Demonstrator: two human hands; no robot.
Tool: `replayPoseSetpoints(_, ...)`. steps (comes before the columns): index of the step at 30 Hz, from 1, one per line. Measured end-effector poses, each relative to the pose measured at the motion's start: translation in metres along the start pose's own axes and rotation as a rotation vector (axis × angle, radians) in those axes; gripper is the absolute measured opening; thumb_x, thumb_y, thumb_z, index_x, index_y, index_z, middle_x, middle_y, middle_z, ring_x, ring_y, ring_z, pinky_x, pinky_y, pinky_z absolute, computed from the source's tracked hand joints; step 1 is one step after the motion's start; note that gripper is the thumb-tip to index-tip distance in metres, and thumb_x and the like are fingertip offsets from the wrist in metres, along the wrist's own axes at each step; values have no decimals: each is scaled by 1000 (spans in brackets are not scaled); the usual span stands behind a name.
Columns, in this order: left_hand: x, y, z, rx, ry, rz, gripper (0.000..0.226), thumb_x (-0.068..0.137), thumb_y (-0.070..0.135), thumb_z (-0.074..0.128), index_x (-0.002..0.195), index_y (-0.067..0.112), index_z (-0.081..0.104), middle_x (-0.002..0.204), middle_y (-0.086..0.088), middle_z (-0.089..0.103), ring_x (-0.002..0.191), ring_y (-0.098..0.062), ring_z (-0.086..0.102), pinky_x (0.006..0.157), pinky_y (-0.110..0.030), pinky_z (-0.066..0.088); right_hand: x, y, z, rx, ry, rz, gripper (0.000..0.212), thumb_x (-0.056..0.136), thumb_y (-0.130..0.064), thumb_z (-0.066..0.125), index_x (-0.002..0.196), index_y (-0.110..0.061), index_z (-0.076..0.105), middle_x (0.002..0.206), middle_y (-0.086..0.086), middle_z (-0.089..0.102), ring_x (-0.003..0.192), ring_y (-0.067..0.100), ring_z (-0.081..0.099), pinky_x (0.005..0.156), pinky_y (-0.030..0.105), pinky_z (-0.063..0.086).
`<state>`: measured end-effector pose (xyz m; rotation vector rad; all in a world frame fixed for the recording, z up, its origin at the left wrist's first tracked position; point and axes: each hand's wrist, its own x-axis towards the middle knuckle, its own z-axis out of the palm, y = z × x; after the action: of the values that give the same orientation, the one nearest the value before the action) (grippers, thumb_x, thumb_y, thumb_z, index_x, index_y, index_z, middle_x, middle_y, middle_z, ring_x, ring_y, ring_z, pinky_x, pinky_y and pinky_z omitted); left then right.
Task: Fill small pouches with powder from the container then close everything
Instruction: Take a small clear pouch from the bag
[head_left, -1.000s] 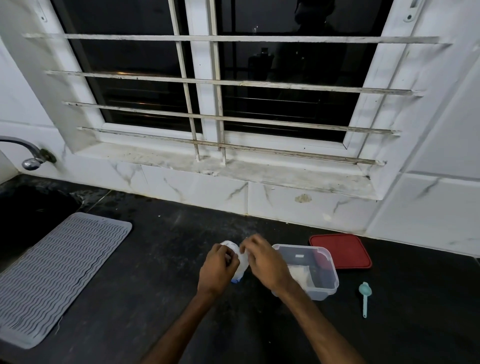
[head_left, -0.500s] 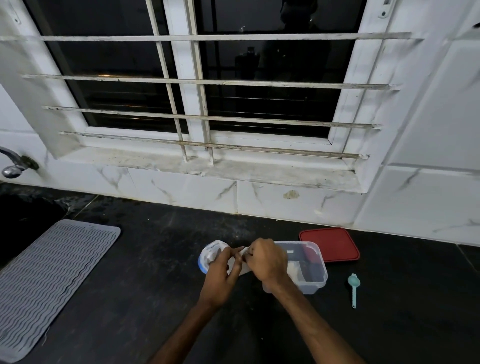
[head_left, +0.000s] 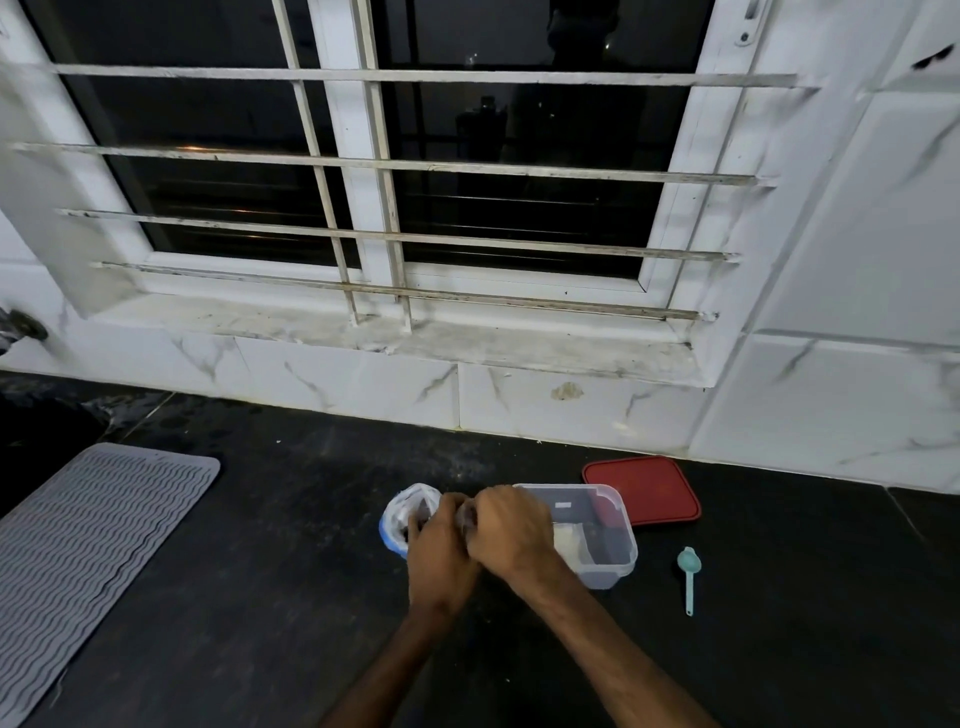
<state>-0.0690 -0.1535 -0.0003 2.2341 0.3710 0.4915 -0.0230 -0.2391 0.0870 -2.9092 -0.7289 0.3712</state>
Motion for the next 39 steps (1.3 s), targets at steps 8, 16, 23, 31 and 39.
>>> replayPoseSetpoints(8, -3, -5, 18, -41, 12, -112, 36, 84, 38, 51, 118, 26, 54, 106, 9, 68, 106, -15, 63, 101, -51, 46, 8, -4, -3, -82, -118, -50, 46, 93, -31, 63, 136, -17, 52, 140, 10, 50, 122, 30, 52, 102, 42, 45)
replayPoseSetpoints(16, -6, 1, 18, -162, 24, -145, 28, 84, 29, 59, 112, 30, 55, 97, 19, 60, 105, -17, 61, 88, -39, 54, 9, 9, 12, 53, 21, -44, 32, 94, -40, 59, 115, -16, 66, 114, 6, 65, 104, 25, 62, 93, 39, 48)
replayPoseSetpoints(23, -25, -9, 36, -136, -32, -173, 33, 80, 40, 69, 107, 37, 50, 102, 17, 61, 101, -9, 60, 82, -33, 53, 7, 47, 28, 445, 63, -31, 21, 93, -38, 61, 101, -23, 73, 99, -3, 73, 89, 11, 66, 80, 26, 51)
replayPoseSetpoints(31, -53, -23, 73, -67, -46, -155, 50, 63, 61, 75, 102, 39, 52, 111, 27, 49, 105, 0, 52, 89, -33, 52, 14, 139, 41, 473, 230, 157, 16, 92, -33, 63, 96, -20, 73, 100, -4, 73, 89, 12, 65, 75, 29, 51)
replayPoseSetpoints(39, -63, -16, 85, -89, -48, -304, 74, 52, 60, 82, 111, 39, 43, 112, 18, 48, 106, -4, 50, 95, -36, 51, 11, 182, 62, 505, 315, 176, 16, 92, -27, 62, 106, -20, 66, 110, -4, 64, 103, 15, 58, 80, 26, 44)
